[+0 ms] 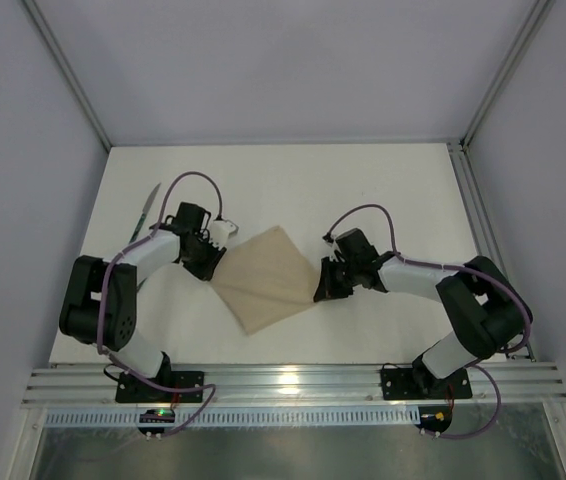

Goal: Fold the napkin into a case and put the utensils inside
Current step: Smooth out the square-folded napkin at the center of the board.

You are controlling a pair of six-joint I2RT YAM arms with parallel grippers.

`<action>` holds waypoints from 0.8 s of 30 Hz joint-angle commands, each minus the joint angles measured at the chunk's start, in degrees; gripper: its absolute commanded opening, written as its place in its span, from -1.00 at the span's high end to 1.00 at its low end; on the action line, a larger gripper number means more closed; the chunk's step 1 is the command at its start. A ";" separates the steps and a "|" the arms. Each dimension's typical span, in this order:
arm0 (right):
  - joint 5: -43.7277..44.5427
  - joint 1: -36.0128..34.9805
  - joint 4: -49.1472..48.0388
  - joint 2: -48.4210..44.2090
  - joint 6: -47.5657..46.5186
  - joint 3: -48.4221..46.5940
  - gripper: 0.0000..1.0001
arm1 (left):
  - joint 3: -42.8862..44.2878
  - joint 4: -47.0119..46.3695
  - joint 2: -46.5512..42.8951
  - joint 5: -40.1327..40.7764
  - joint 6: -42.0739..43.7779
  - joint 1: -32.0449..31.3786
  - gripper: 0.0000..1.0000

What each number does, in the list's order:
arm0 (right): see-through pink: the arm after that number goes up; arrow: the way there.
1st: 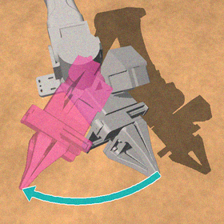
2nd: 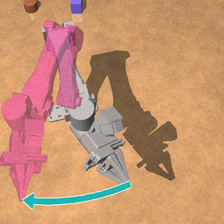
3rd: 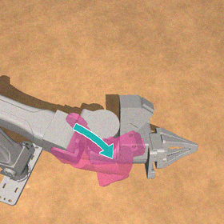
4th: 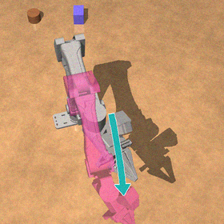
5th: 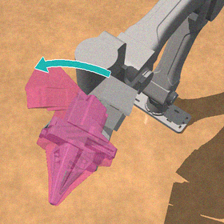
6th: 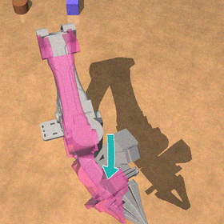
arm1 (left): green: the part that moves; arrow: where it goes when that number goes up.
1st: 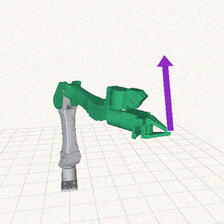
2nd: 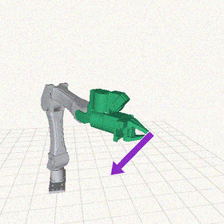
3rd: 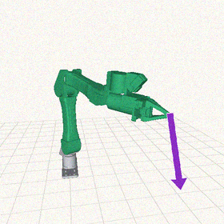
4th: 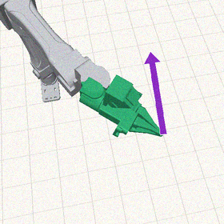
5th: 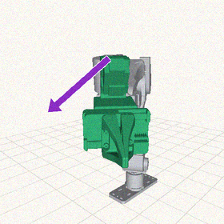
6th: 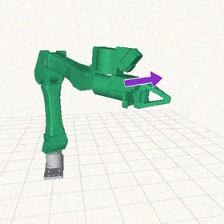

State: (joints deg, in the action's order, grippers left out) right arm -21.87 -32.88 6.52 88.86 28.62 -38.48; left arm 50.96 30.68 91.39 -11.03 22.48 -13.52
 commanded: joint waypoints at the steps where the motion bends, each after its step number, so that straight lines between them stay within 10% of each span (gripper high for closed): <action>1: 5.52 0.63 4.28 -1.05 -3.04 -1.14 0.88 | 0.98 -2.91 3.35 1.45 0.20 1.13 0.42; 7: 10.52 -7.44 13.07 -5.53 -5.77 -11.60 0.88 | 3.62 3.32 -2.35 -4.70 1.25 1.13 0.35; 12: 11.06 -17.02 2.38 -5.72 0.46 -12.32 0.88 | 1.25 4.31 -7.90 -3.92 1.95 1.48 0.32; 18: 9.05 -27.40 -5.12 9.82 7.41 -20.13 0.88 | 1.25 1.76 -5.10 -1.63 0.20 2.79 0.32; 24: 10.18 -28.64 7.35 17.66 7.76 -30.51 0.85 | 1.60 0.09 -1.22 -0.57 0.02 2.88 0.33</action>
State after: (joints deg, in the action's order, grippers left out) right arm -12.38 -61.95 9.56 106.76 34.00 -65.73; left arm 52.25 32.80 88.88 -12.05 22.90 -10.90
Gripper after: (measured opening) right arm 0.074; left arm 0.337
